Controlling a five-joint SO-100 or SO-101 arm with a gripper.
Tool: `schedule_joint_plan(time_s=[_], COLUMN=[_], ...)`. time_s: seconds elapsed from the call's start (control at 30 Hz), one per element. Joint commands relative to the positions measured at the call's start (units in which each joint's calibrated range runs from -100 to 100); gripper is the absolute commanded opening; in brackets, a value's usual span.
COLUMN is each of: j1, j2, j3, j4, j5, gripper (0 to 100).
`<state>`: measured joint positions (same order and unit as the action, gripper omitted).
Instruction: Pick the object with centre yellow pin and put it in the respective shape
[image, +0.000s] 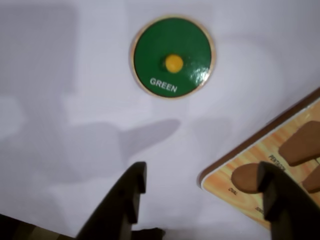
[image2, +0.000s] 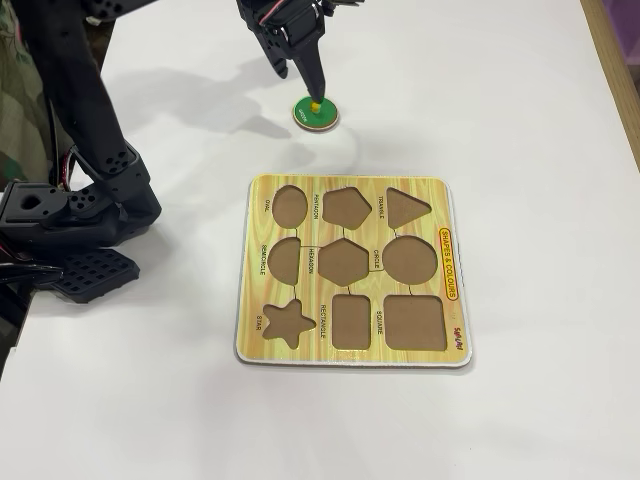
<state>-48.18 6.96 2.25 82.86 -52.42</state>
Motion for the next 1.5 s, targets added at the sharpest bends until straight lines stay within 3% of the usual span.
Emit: schedule_joint_plan(time_s=[0.0,0.2,1.47], j1=[-0.2,-0.4,-2.8], j2=[4.4,13.5,28.4], j3=[-12.0,-20.2,-20.9], j4=[8.6,9.4,-2.0], j5=[0.2,-0.3,-0.5], gripper=[25,25,25])
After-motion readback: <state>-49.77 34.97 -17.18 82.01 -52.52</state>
